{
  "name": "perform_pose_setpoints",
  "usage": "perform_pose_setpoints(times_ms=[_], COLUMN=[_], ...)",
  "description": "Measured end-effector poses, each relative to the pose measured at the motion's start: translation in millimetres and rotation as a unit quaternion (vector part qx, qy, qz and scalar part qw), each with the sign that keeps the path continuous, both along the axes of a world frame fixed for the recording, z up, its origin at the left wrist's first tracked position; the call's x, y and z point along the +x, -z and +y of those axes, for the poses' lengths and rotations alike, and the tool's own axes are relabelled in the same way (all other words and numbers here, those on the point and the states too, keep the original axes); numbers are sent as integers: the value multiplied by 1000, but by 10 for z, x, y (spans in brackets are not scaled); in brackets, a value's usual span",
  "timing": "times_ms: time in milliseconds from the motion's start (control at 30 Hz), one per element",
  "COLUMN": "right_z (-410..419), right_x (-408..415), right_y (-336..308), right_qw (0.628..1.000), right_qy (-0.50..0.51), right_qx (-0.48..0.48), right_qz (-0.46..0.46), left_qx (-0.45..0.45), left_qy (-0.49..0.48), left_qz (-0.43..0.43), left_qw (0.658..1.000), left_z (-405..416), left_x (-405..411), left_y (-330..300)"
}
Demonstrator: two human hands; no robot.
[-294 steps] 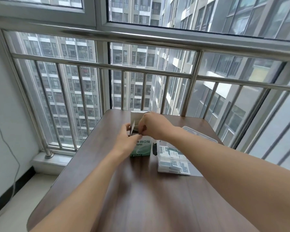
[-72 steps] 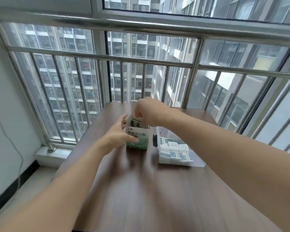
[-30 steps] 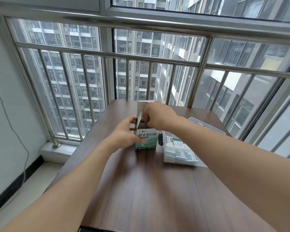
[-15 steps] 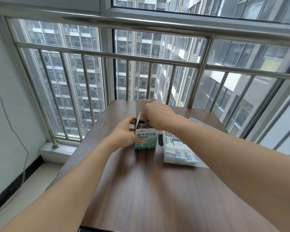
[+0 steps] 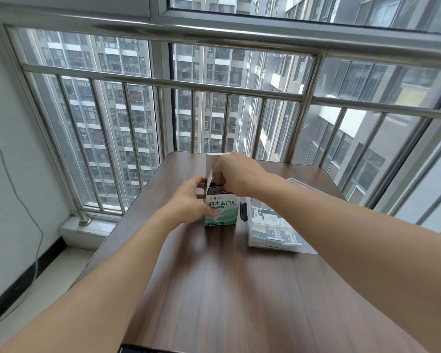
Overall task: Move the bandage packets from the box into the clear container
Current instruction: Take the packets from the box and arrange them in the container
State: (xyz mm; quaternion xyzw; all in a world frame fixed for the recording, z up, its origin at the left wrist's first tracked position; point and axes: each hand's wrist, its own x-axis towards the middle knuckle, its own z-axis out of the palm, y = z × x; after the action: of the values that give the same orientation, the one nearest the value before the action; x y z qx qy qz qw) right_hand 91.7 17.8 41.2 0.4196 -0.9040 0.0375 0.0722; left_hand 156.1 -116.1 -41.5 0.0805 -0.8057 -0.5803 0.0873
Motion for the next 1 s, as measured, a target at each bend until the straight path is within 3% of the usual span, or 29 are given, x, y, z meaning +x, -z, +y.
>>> perform_pose_setpoints(times_ms=[300, 533, 700, 833, 900, 1000], right_z=[-21, 141, 380, 643, 727, 811], right_x=[121, 57, 16, 22, 46, 78], right_y=[-103, -515, -819, -1046, -1095, -1116], right_qw=[993, 998, 997, 993, 989, 987], right_qy=[-7, -12, -13, -10, -22, -45], right_qx=[87, -22, -71, -106, -108, -104], right_qz=[75, 49, -3, -60, -100, -116], left_qx=[-8, 11, -52, -47, -12, 41], left_qy=[-5, -17, -4, -55, -5, 174], left_qz=[0, 2, -25, 108, 141, 15], left_qw=[1000, 1000, 998, 992, 990, 984], left_z=[-24, -3, -6, 177, 256, 395], left_x=[-29, -31, 87, 366, 439, 411], left_y=[27, -13, -127, -554, -836, -1151])
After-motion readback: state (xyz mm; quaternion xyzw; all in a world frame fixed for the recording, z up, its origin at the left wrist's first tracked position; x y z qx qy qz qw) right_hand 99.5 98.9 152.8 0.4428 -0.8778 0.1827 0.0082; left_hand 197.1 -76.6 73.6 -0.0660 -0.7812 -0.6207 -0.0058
